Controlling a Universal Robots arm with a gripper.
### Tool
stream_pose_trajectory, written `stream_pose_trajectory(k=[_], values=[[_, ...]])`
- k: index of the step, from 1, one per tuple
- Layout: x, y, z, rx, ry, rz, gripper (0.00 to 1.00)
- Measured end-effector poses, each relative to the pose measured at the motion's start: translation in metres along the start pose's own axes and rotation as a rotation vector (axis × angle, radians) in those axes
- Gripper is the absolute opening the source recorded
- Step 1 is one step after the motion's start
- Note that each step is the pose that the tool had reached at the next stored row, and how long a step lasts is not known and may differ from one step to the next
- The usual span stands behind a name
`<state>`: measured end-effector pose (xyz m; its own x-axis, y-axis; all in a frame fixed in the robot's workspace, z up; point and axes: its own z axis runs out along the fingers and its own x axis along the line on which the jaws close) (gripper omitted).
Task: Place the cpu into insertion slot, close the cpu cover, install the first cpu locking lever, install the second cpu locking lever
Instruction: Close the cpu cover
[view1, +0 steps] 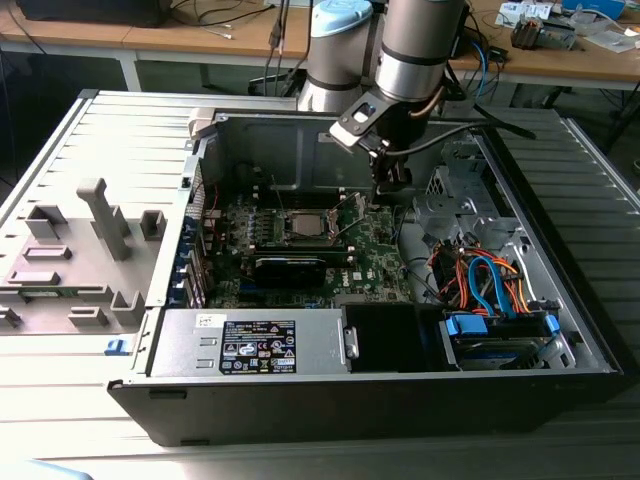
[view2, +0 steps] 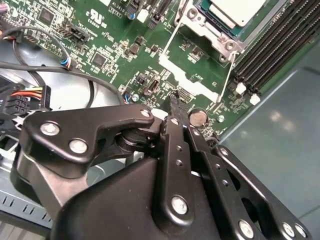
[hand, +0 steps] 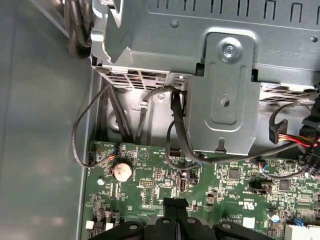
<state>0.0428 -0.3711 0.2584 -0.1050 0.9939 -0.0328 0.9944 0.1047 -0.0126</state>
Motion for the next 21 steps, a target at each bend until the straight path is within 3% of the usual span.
stream_pose_trajectory(k=[3, 5, 6, 7, 10, 12, 15, 21], values=[[0.0001, 0.0001, 0.0029, -0.0002, 0.001, -0.002, 0.11], [0.0002, 0.0001, 0.0049, -0.0006, 0.0056, -0.003, 0.11], [0.0003, -0.0003, 0.0054, -0.0013, 0.0107, -0.003, 0.11], [0.0006, -0.0027, 0.0058, -0.0021, 0.0174, -0.003, 0.11], [0.0012, -0.009, 0.0064, -0.0034, 0.0233, -0.003, 0.11], [0.0017, -0.0143, 0.0063, -0.0049, 0.024, -0.003, 0.11], [0.0032, -0.0277, 0.0067, -0.0102, 0.0251, -0.003, 0.11], [0.0048, -0.0415, 0.0074, -0.0129, 0.0283, -0.003, 0.11]])
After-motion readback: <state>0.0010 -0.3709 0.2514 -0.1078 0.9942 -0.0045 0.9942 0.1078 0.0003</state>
